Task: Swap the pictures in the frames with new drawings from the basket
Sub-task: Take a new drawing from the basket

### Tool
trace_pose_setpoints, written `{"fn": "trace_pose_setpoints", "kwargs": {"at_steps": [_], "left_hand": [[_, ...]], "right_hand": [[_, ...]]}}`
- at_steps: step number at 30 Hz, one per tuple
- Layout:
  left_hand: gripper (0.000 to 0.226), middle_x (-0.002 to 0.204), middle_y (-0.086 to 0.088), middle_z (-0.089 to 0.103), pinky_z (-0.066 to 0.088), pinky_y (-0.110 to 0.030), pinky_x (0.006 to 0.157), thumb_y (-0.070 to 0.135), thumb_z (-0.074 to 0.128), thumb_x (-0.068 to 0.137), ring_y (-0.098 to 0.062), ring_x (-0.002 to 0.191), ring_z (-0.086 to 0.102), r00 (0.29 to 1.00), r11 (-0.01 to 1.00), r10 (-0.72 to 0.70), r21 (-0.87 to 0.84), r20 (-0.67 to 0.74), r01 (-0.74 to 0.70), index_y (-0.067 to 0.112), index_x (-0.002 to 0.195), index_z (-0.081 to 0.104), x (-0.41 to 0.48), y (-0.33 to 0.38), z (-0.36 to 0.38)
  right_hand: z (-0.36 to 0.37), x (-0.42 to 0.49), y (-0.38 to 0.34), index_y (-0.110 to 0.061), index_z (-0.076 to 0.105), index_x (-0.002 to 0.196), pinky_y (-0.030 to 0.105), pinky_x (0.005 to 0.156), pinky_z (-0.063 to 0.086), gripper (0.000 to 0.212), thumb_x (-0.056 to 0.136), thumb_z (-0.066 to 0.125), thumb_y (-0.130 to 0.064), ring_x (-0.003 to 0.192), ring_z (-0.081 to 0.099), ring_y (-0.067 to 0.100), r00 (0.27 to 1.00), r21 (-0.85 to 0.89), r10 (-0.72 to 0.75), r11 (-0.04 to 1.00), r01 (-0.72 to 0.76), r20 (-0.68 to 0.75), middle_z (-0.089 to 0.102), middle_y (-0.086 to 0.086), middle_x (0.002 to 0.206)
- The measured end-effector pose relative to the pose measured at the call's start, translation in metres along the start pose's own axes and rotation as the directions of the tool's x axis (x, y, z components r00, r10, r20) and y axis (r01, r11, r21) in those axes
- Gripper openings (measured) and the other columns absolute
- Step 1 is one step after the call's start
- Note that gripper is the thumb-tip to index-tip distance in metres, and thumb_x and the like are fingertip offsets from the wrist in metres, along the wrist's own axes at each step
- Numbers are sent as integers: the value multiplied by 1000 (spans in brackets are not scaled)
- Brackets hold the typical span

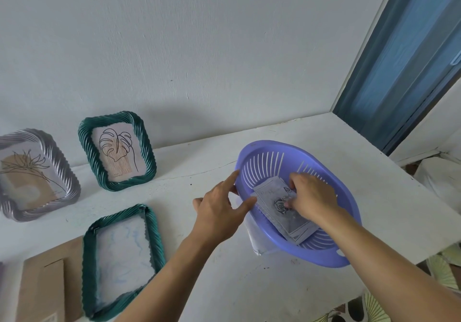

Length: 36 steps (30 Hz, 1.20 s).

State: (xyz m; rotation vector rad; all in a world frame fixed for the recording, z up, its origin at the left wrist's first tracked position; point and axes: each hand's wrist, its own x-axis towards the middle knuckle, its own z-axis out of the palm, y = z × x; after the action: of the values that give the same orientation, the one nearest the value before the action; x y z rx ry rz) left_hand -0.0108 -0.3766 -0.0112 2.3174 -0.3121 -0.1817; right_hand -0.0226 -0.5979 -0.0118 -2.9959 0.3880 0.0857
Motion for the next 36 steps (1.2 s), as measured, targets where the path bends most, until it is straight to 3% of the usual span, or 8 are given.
{"fn": "trace_pose_setpoints", "kwargs": {"at_steps": [4, 8, 12, 16, 23, 29, 33, 36], "left_hand": [[71, 122, 16, 59, 33, -42, 104, 59, 58, 89, -12, 106, 57, 1000, 1000, -7, 5, -1, 7, 42, 151, 28, -1, 1, -2], [71, 116, 16, 58, 34, -41, 105, 60, 59, 88, -10, 101, 56, 1000, 1000, -16, 8, 13, 16, 42, 150, 30, -1, 4, -1], [68, 105, 21, 61, 39, -41, 102, 62, 63, 84, -6, 87, 61, 999, 1000, 10, -1, -39, -10, 42, 145, 40, -1, 4, -2], [64, 104, 20, 61, 49, -43, 93, 67, 68, 77, -3, 77, 61, 993, 998, 44, -29, -109, -47, 44, 135, 52, -4, 0, -2], [16, 96, 18, 65, 43, -8, 71, 46, 68, 88, 0, 85, 64, 946, 965, 83, -211, -314, -155, 40, 103, 66, -26, 4, -29], [30, 116, 17, 70, 50, -32, 96, 46, 50, 100, -2, 109, 66, 973, 860, 128, -468, -191, -205, 36, 122, 67, -53, 2, -78], [26, 89, 5, 72, 47, -24, 72, 36, 52, 103, -7, 81, 64, 965, 824, 53, -534, -257, -188, 20, 107, 72, -69, -19, -107], [14, 95, 2, 75, 53, -29, 70, 27, 60, 99, -18, 85, 69, 950, 829, -51, -543, -308, -132, 23, 107, 72, -82, -50, -123]], "right_hand": [[3, 1, 3, -18, 52, 85, 31, 50, 31, 16, 84, 63, -6, 77, 55, 28, 994, 45, -27, 998, 32, -104, 60, 1, 83], [-9, 0, 4, -21, 54, 84, 33, 51, 40, 15, 84, 64, -9, 69, 59, 25, 987, 331, 5, 942, 49, -161, 61, -4, 71], [-27, -10, -9, -14, 65, 78, 31, 66, 45, 7, 83, 70, -10, 71, 61, 22, 983, 732, 111, 681, 30, -144, 68, 0, 74], [-38, -26, -27, -14, 69, 79, 30, 66, 43, 7, 87, 70, -13, 69, 56, 14, 984, 888, 132, 458, 50, -123, 66, -1, 73], [-52, -50, -68, -17, 67, 82, 14, 58, 43, 9, 91, 67, -14, 65, 55, 7, 966, 924, 106, 334, 189, -236, 65, -9, 73], [-54, -70, -133, -20, 73, 97, 29, 77, 55, 8, 94, 66, -17, 84, 70, 14, 940, 924, -207, 217, 314, -270, 74, -3, 91], [-32, -73, -172, -26, 75, 102, 42, 91, 53, 18, 100, 57, -22, 107, 64, 15, 902, 916, -341, 204, 345, -264, 72, -6, 106], [-10, -75, -195, -32, 75, 104, 25, 101, 42, 17, 96, 60, -31, 122, 51, 10, 851, 823, -418, 325, 466, -317, 61, -19, 116]]}}
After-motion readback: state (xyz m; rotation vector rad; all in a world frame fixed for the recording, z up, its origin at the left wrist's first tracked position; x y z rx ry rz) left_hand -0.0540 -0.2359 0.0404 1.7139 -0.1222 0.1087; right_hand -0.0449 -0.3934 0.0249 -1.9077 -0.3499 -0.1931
